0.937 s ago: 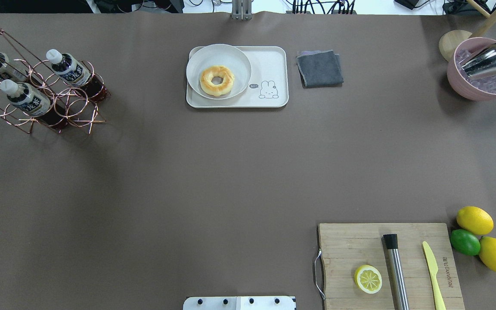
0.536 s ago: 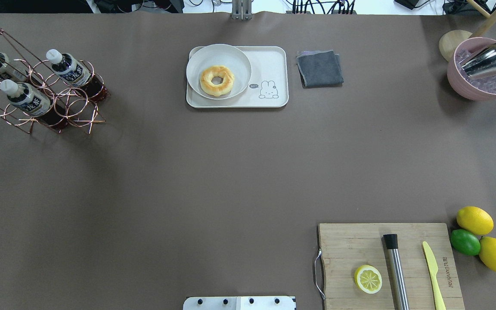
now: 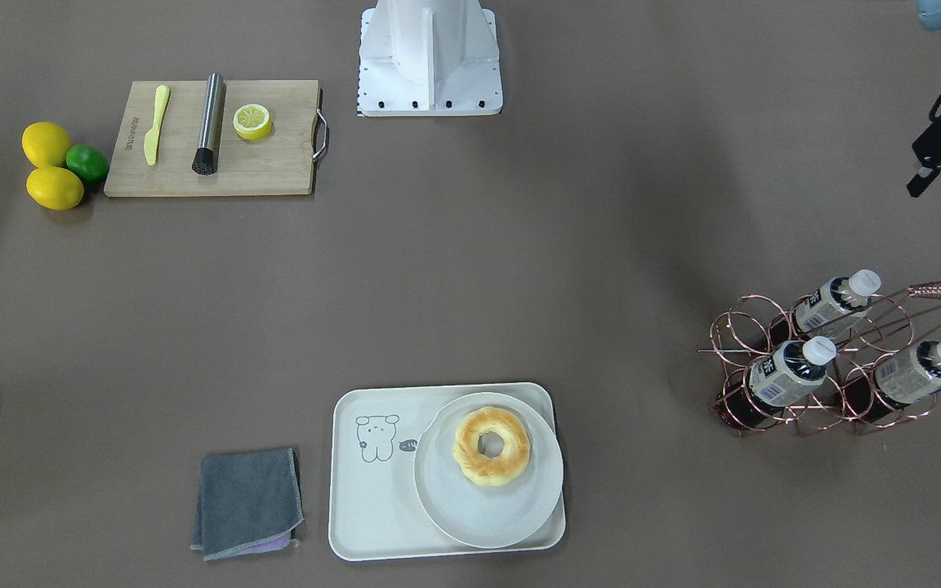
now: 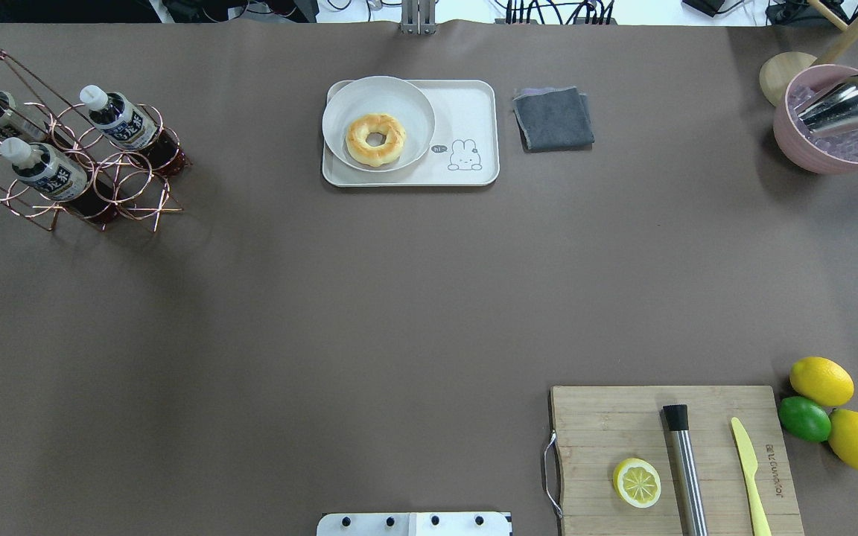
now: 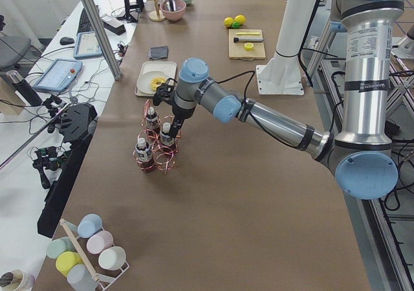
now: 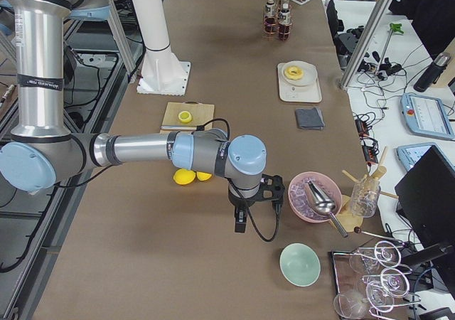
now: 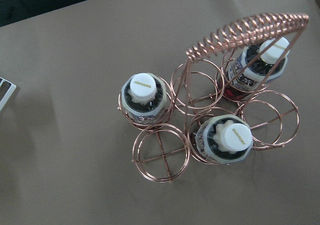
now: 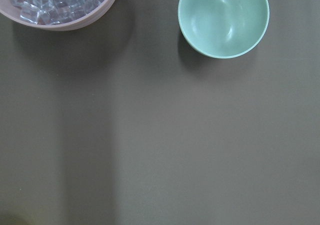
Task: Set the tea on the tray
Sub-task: 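Move the left gripper over the copper rack and lower onto a tea bottle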
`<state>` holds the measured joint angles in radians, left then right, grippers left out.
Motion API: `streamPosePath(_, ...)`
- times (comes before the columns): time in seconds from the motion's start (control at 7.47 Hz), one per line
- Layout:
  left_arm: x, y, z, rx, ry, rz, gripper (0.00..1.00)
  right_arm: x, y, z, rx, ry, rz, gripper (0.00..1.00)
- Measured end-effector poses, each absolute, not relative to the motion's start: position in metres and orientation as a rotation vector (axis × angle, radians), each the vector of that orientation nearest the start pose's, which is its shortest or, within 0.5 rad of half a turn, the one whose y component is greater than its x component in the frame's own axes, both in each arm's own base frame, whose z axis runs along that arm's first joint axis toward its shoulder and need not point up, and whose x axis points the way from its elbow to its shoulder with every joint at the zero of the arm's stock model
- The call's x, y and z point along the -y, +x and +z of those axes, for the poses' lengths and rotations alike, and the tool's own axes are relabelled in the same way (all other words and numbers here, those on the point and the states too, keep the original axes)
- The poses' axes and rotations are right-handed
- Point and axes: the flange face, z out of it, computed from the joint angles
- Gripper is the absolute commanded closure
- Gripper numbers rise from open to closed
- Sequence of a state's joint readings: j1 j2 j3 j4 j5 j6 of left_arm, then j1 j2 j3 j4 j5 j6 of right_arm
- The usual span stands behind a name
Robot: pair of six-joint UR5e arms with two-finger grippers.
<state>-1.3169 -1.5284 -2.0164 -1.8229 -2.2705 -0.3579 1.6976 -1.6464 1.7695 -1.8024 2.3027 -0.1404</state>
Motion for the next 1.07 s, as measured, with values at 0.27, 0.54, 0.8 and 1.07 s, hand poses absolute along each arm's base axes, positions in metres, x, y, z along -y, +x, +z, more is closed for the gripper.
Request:
streamPosePath(0.27, 0.457, 0.092, 0.436, -0.868, 0.352, 0.068, 0.03, 0.434, 0.124, 0.627, 0.738, -0.012, 0.032, 0.00)
streamPosePath(0.54, 0.463, 0.119, 0.433, -0.836, 0.347, 0.002, 0.03, 0.428, 0.128, 0.628, 0.739, -0.010, 0.040, 0.00)
streamPosePath(0.8, 0.474, 0.129, 0.428, -0.826, 0.352, -0.040, 0.03, 0.425, 0.132, 0.628, 0.741, -0.007, 0.049, 0.00)
streamPosePath(1.07, 0.488, 0.137, 0.419, -0.832, 0.370, -0.042, 0.03, 0.424, 0.133, 0.629, 0.742, -0.007, 0.050, 0.00)
